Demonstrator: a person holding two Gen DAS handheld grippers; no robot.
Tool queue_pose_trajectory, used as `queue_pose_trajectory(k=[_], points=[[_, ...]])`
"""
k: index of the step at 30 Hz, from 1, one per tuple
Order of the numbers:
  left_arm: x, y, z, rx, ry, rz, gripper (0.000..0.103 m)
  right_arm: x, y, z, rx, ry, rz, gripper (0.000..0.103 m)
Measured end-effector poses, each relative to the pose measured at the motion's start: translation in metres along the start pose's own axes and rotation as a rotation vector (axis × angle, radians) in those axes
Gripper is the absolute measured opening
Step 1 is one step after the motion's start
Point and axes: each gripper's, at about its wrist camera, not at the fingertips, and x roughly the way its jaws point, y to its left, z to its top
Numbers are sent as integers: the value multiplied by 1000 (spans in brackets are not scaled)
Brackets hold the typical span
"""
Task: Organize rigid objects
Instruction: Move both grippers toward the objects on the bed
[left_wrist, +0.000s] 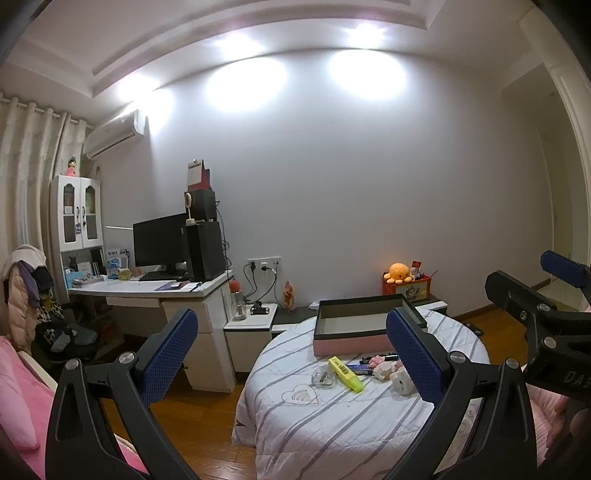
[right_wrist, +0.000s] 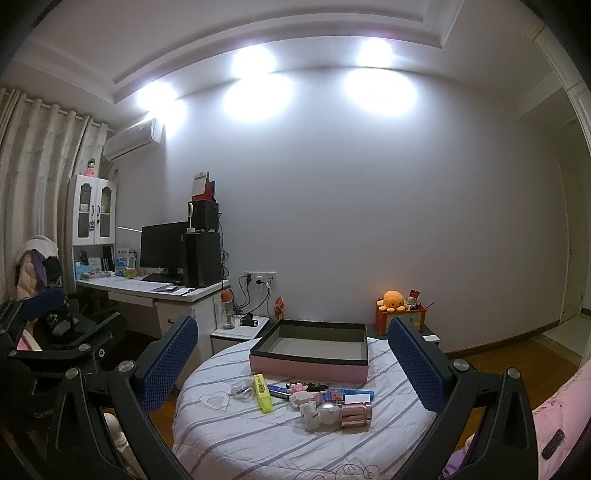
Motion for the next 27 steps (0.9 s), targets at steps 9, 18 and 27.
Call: queue_pose_trajectory(k=[9,18,27], points=[[25,-9,-12,25,75,-29,103,17,-10,-15,27,61,-7,103],[85,-31,-47,24,251,-120,103,57,-34,-48,72,188,-30,103],[162,-56,-103,15,516,-194,103,114,-66,-99,144,356,-43,103]])
